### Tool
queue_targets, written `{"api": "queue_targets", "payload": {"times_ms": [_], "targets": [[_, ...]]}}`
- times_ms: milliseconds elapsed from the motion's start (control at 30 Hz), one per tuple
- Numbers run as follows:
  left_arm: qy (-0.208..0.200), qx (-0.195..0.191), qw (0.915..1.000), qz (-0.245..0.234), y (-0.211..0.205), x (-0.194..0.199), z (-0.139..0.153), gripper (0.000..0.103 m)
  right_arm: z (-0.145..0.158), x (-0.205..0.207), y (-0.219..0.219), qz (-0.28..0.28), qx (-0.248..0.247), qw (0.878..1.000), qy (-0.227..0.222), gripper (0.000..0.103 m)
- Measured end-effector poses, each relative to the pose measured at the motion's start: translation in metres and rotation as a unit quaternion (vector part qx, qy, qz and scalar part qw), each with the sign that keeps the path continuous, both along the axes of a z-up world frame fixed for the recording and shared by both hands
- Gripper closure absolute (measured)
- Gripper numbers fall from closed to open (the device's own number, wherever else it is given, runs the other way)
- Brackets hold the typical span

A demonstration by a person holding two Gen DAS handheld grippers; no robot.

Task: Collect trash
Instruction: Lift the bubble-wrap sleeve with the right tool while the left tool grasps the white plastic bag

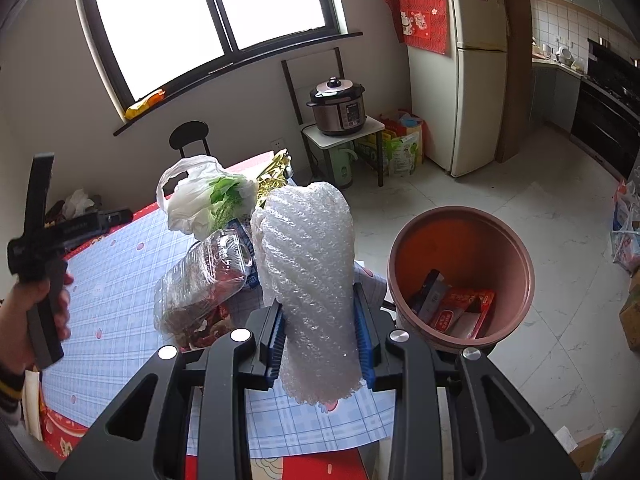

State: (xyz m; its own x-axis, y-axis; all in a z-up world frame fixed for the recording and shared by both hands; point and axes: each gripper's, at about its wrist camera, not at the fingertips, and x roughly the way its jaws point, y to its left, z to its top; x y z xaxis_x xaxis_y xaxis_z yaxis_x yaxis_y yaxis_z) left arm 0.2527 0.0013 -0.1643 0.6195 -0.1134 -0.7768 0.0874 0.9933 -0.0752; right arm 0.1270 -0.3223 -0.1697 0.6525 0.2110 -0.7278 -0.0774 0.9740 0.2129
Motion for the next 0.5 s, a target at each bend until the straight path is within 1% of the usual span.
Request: {"api": "queue_targets", "payload": {"times_ms": [33, 100, 133, 200, 233, 267, 400, 467, 500], "targets": [[-0.002, 0.018, 0.9996, -0.021, -0.004, 0.012, 0.001, 0.016, -0.001, -0.002, -0.002, -0.005, -0.002, 1.0, 0.002, 0.073], [-0.001, 0.062, 0.9963, -0.059, -0.014, 0.034, -0.007, 0.016, -0.002, -0.005, -0.007, -0.017, -0.006, 1.0, 0.005, 0.073], [-0.001, 0.082, 0.9939, -0.074, -0.021, 0.044, -0.013, 0.016, -0.002, -0.007, -0.01, -0.024, -0.007, 1.0, 0.007, 0.073], [0.006, 0.108, 0.9899, -0.092, -0.025, 0.06, -0.029, 0.016, -0.003, -0.01, -0.017, -0.04, -0.009, 0.999, 0.011, 0.073], [0.015, 0.114, 0.9889, -0.095, -0.025, 0.069, -0.038, 0.012, -0.004, -0.011, -0.02, -0.047, -0.01, 0.999, 0.013, 0.073], [0.024, 0.114, 0.9887, -0.094, -0.026, 0.076, -0.046, 0.01, -0.005, -0.012, -0.023, -0.054, -0.012, 0.998, 0.015, 0.073], [0.053, 0.113, 0.9882, -0.089, -0.023, 0.099, -0.075, 0.01, -0.008, -0.014, -0.029, -0.075, -0.021, 0.997, 0.022, 0.073], [0.07, 0.098, 0.9895, -0.08, -0.019, 0.107, -0.086, 0.011, -0.01, -0.016, -0.031, -0.08, -0.023, 0.996, 0.026, 0.073], [0.078, 0.09, 0.99, -0.075, -0.017, 0.109, -0.091, 0.015, -0.01, -0.017, -0.032, -0.082, -0.025, 0.996, 0.027, 0.073]]}}
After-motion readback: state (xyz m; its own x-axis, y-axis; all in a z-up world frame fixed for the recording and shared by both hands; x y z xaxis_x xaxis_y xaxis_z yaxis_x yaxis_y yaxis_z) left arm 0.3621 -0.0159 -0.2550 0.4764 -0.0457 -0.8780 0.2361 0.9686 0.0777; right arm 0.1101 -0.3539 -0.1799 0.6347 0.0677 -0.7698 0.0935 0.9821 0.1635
